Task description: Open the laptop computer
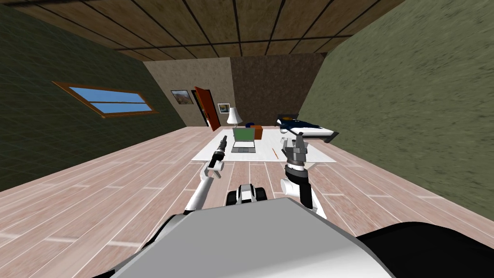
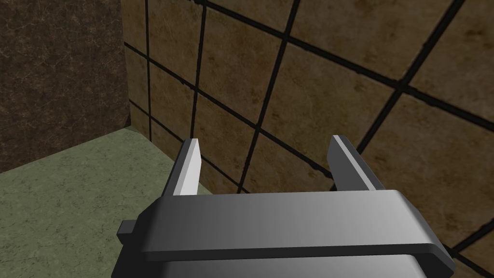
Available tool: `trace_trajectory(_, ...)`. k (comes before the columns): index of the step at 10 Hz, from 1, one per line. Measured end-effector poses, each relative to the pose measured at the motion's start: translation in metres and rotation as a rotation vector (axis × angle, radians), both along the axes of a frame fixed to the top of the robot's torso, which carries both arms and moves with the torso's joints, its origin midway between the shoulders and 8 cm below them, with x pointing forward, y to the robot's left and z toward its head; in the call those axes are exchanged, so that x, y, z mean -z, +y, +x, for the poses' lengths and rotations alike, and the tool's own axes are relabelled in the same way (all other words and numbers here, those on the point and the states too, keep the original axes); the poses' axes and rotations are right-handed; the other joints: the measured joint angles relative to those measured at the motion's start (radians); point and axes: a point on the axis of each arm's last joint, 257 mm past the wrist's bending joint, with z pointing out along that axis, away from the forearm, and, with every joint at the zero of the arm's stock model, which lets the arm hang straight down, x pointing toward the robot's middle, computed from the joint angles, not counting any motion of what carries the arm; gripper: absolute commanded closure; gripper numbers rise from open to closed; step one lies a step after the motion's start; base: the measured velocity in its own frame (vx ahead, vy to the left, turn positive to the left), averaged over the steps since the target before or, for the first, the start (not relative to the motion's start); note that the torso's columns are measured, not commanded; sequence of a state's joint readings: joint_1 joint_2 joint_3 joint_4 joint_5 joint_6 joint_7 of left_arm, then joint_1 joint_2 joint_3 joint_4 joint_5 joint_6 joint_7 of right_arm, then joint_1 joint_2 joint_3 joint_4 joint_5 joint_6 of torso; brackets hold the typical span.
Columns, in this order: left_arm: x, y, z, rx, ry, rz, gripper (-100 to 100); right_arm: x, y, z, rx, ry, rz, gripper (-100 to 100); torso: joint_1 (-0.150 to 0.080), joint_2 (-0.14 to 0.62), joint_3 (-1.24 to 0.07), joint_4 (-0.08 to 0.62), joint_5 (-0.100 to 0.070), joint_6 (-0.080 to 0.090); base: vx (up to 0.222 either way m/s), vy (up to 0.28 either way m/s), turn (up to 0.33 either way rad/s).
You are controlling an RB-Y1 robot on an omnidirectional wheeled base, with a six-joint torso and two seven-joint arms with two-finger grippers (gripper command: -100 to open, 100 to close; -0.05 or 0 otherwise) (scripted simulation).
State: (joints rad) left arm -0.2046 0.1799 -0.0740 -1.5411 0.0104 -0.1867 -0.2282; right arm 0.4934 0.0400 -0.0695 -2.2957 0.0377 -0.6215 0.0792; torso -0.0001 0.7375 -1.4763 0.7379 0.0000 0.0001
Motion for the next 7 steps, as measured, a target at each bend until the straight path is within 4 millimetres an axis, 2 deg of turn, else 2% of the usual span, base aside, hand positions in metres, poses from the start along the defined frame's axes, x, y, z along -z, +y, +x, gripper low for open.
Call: trace_trajectory(7,0.010,-0.006,0.043,0.001,0.068,0.038,-100,0.000,0.000,0.000,0.000,0.000,0.000,0,0.000,0.001,0.000,0.000,0.000,0.000,0.032,-0.009,-0.015)
